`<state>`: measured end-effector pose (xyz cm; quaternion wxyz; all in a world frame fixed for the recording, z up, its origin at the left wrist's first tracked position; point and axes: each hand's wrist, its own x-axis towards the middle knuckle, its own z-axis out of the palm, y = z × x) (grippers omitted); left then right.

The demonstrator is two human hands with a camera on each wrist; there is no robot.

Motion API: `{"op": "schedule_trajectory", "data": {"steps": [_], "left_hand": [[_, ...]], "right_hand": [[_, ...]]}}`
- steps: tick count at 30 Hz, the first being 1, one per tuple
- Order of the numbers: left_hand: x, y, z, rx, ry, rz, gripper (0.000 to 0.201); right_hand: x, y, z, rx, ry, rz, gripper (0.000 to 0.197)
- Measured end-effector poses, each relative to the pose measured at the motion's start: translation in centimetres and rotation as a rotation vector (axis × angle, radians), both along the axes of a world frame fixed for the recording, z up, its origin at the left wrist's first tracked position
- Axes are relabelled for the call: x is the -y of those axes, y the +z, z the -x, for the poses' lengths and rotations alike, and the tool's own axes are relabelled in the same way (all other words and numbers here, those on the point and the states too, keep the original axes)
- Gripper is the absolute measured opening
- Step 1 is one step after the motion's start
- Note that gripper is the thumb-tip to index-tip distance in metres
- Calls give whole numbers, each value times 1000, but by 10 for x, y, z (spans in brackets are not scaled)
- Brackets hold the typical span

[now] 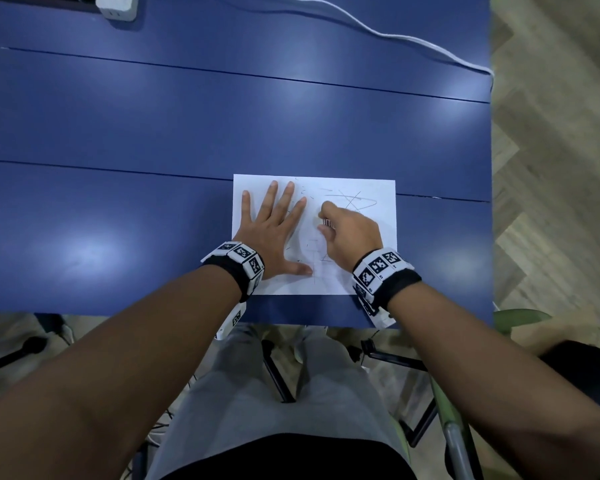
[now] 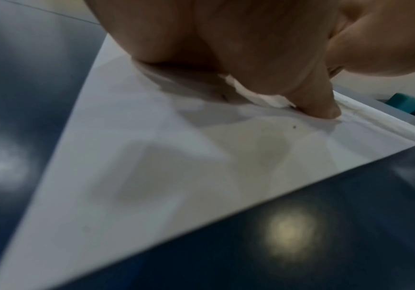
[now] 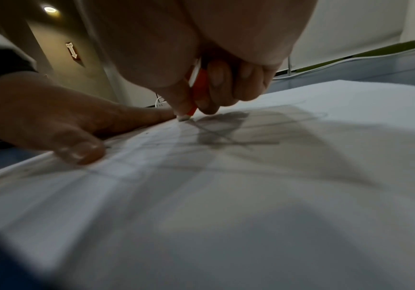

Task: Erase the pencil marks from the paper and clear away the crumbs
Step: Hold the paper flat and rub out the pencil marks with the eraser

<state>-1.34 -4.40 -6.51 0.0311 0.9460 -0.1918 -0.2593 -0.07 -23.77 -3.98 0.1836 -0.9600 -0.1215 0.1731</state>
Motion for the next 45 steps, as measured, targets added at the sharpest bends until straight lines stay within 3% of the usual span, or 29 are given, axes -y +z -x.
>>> {"op": "schedule_trajectory", "data": {"steps": [5, 10, 16, 21, 25, 30, 35, 40, 45], "left_hand": [[0, 0, 0, 5, 1, -6, 132], [-1, -1, 1, -5, 2, 9, 132], [-1, 0, 2, 5, 0, -2, 132], [0, -1, 0, 3, -8, -4, 131], [0, -1, 1, 12, -13, -16, 131], [1, 0, 0, 3, -16, -15, 131], [0, -1, 2, 18, -1, -3, 131], [0, 1, 0, 0, -4, -3, 131], [0, 1, 2, 10, 2, 4, 131]], "right_hand": [[1, 5, 25, -22, 72, 22, 14], [3, 4, 1, -5, -3, 9, 13], [4, 9, 26, -60, 120, 48, 14], [-2, 7, 6, -21, 7, 2, 13], [-10, 10, 24, -66, 144, 19, 16], [-8, 9, 5, -28, -9, 7, 14], [-9, 12, 26, -72, 148, 58, 17], [-2, 11, 9, -42, 47, 38, 15], [-4, 13, 38, -96, 169, 89, 16]]}}
